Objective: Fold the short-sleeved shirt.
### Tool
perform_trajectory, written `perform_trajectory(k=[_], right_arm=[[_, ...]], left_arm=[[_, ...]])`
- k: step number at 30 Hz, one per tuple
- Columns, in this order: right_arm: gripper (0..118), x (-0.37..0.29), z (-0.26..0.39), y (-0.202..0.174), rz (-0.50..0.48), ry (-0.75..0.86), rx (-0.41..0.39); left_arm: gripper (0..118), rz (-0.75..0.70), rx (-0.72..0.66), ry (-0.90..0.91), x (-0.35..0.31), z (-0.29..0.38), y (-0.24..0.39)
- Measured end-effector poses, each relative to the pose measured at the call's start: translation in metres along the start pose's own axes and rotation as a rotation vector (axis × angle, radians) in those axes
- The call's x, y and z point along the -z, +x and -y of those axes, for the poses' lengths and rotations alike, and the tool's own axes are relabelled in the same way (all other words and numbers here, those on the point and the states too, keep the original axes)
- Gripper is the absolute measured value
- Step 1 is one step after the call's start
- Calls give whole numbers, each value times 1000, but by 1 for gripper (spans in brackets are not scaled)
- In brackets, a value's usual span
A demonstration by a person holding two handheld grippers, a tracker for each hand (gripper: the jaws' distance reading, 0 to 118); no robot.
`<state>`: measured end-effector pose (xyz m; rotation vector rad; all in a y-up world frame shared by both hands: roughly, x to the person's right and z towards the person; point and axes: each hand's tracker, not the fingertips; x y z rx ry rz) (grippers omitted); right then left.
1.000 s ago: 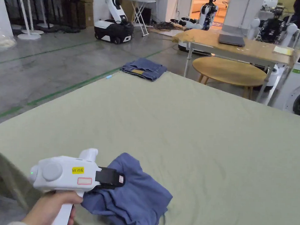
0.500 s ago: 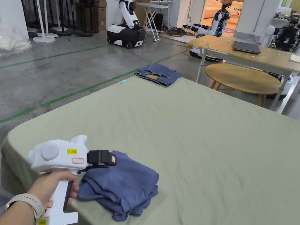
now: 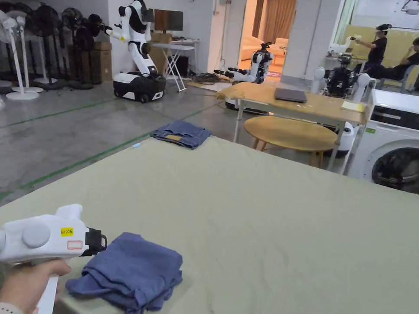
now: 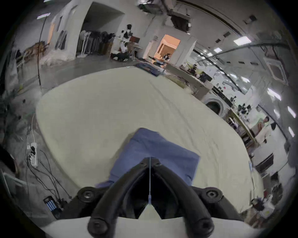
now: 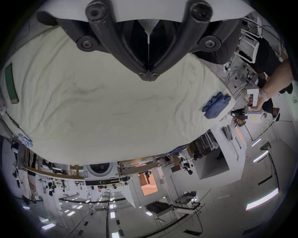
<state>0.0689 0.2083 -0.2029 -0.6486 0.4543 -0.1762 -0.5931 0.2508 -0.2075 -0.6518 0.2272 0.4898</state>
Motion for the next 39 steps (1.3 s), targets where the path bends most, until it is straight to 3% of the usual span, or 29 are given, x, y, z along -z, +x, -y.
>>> perform_trajectory(k=[5, 8, 15, 18, 21, 23, 29, 32, 37, 38, 39], right_arm=[[0, -7, -38, 25, 136, 78, -38], [0, -18, -72, 33, 203, 164, -74], [0, -74, -155, 19, 355, 432, -198], [0, -95, -170, 12, 386, 471, -182], [0, -109, -173, 3, 361, 497, -198], [0, -111, -170, -2, 378, 510, -242], [0, -114, -170, 1, 349, 518, -204], [17, -114, -169, 0, 350, 520, -208], [52, -114, -168, -5, 355, 517, -226], [61, -114, -168, -5, 350, 518, -223], [72, -115, -167, -6, 346, 518, -219]], left_arm=[[0, 44, 205, 108, -18, 27, 125], [0, 62, 309, 270, -31, 42, 199], [0, 130, 532, 582, -94, 66, 349], [0, 143, 519, 577, -114, 75, 377], [0, 271, 505, 547, -127, 83, 392], [0, 198, 569, 564, -131, 85, 399], [0, 228, 553, 554, -132, 83, 403], [2, 227, 544, 567, -133, 84, 403], [16, 239, 534, 558, -133, 84, 403], [22, 241, 537, 559, -133, 86, 403], [42, 241, 541, 560, -134, 88, 403]])
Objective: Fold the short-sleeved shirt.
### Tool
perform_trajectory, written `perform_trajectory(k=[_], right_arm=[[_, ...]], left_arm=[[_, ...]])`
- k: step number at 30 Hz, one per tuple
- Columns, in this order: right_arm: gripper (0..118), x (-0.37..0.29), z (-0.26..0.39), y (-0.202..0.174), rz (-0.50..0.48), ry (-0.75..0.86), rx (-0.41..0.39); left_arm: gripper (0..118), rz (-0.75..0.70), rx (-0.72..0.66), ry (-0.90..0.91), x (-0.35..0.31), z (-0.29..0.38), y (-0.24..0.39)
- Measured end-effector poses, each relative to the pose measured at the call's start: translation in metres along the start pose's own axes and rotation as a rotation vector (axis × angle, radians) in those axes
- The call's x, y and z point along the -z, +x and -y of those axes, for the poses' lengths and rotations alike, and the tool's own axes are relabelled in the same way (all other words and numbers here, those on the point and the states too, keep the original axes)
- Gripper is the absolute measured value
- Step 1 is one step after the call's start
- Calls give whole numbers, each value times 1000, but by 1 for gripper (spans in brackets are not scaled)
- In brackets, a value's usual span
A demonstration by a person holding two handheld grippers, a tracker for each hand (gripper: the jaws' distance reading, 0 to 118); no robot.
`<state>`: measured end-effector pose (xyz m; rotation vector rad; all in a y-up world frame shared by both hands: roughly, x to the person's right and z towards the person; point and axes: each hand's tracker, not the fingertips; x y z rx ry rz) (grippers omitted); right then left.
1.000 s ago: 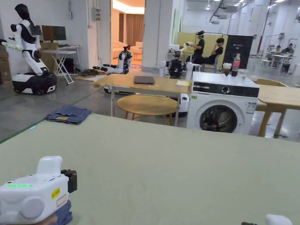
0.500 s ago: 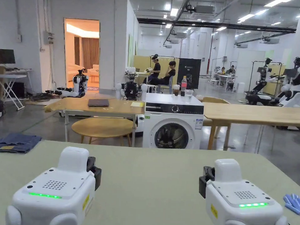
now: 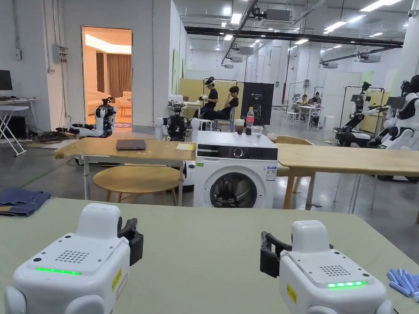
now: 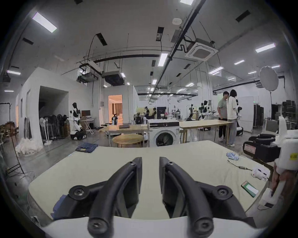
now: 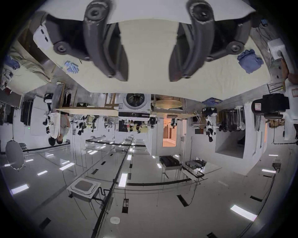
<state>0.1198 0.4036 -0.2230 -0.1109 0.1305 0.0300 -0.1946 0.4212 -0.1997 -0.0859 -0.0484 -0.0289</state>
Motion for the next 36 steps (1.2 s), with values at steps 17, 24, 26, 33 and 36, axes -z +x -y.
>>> perform_trajectory(k=[17, 24, 26, 33, 36], right_arm=[[105, -3, -6, -6, -61, -19, 25], [105, -5, -17, -6, -83, -34, 68], [105, -3, -21, -6, -44, -46, 92], [105, -9, -26, -8, 41, -19, 86], [105, -10, -30, -6, 47, -32, 129]], left_arm=[[109, 13, 2, 6, -1, 1, 3], [109, 13, -2, 6, 1, 1, 3], [109, 10, -2, 1, 1, 1, 3], [109, 7, -19, -15, 3, 2, 0], [109, 6, -21, -17, 3, 3, 0]])
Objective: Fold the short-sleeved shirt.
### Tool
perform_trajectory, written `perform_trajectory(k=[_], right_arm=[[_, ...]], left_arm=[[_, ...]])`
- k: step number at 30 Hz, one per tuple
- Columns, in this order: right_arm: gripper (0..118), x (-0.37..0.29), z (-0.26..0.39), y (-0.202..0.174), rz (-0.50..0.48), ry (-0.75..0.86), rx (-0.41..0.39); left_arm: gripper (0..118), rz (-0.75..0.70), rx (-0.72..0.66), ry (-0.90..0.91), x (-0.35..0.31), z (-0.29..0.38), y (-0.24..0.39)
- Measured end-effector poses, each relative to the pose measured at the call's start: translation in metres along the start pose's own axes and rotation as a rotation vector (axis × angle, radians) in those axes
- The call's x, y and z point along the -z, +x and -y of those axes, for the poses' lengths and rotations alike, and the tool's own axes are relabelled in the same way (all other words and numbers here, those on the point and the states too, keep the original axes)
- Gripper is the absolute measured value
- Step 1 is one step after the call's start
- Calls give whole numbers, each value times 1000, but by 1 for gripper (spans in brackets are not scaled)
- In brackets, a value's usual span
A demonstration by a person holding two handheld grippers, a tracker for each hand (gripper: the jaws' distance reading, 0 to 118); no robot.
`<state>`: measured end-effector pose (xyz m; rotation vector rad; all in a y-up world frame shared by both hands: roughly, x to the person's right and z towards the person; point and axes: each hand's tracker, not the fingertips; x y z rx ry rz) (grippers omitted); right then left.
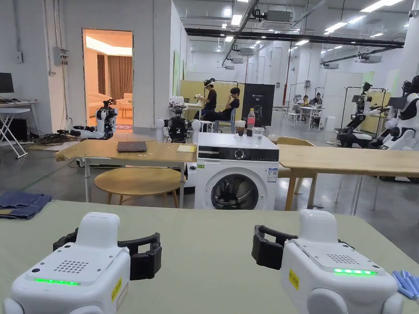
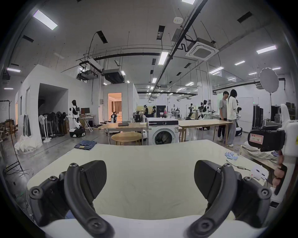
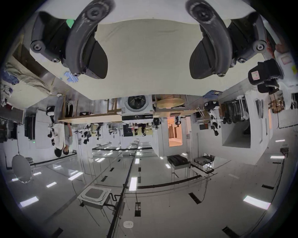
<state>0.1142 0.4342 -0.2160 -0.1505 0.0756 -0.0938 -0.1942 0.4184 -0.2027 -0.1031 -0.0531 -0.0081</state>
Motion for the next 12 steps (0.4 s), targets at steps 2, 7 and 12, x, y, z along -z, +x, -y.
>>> perform_trajectory(k=[2, 7, 12], right_arm=[[105, 0, -2, 1, 17, -12, 12], [105, 0, -1, 1, 44, -15, 28], [105, -1, 3, 2, 56, 0, 3]], left_arm=[[109, 0, -1, 2, -1, 1, 0], [109, 1, -4, 3, -2, 1, 0], [109, 3, -3, 4, -3, 2, 2]])
